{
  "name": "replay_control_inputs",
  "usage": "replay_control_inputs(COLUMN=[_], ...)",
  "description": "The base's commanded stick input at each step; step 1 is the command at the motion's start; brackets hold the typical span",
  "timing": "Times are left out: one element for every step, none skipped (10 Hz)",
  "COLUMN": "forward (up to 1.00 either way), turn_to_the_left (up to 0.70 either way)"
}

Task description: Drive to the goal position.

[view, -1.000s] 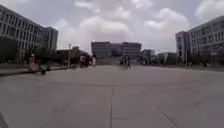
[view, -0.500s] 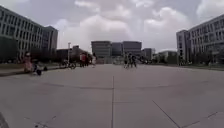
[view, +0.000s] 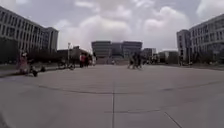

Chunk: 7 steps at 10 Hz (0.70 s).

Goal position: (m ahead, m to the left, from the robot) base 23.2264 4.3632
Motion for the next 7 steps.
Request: replay_control_inputs(forward=[0.7, 0.7, 0.7, 0.7, 0.7, 0.7, 0.7], turn_to_the_left=[-0.14, -0.14, -0.06, -0.02, 0.0, 0.0, 0.0])
